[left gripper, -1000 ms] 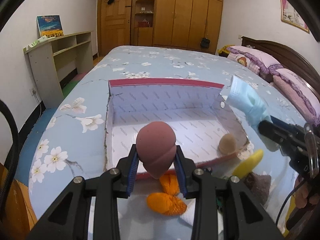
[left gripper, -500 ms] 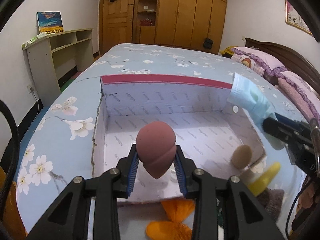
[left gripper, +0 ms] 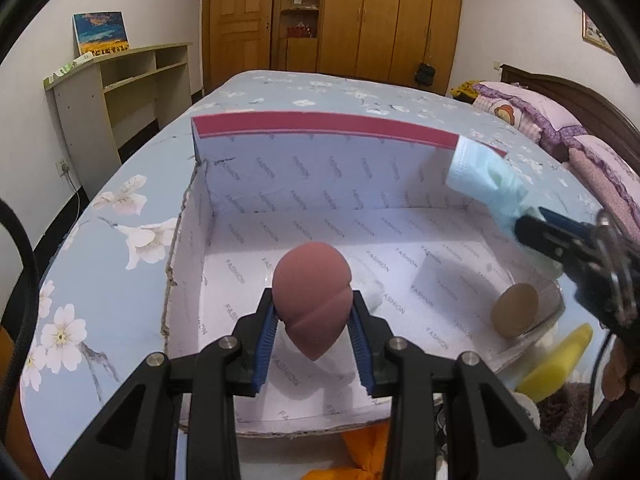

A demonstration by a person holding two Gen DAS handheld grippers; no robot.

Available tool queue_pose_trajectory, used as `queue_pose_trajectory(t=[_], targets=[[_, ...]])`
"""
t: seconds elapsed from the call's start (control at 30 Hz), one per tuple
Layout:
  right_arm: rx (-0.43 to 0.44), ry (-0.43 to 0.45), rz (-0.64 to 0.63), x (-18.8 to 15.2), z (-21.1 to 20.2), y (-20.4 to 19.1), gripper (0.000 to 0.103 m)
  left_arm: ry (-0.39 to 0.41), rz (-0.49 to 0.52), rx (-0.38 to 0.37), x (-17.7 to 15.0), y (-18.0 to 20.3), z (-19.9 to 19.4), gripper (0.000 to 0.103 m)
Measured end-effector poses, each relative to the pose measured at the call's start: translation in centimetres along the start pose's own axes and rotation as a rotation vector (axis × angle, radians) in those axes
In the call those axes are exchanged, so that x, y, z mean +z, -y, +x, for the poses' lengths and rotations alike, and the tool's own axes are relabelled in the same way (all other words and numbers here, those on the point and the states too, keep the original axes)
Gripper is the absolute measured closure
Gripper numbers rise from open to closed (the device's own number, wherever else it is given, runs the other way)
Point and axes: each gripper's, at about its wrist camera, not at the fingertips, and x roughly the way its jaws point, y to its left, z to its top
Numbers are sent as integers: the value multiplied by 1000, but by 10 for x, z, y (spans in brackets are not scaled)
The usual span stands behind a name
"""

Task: Organize soft objects
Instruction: 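Carry the pink sponge into the box and open the left tool while the right tool carries the cloth, then lower the blue cloth into the box and open the right tool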

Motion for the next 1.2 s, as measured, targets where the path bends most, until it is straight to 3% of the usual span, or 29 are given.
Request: queue_pose_trajectory(t=[0.43,0.57,0.67,0.87,1.2], targets=[[-9,-75,31,-9,33,8,74,-27,-2,24,0,3,14,64],[6,-92,66,-11,37,15,74,-17,21,29,-2,8,13,51],[13,-97,100,-12,38,20,66,0,50,34,-3,15,9,42],[31,-103,152,-13,37,28,62,-16,29,18,-3,15,7,42],[69,-28,101,-3,4,14,53,19,20,19,1,7,-25,42]])
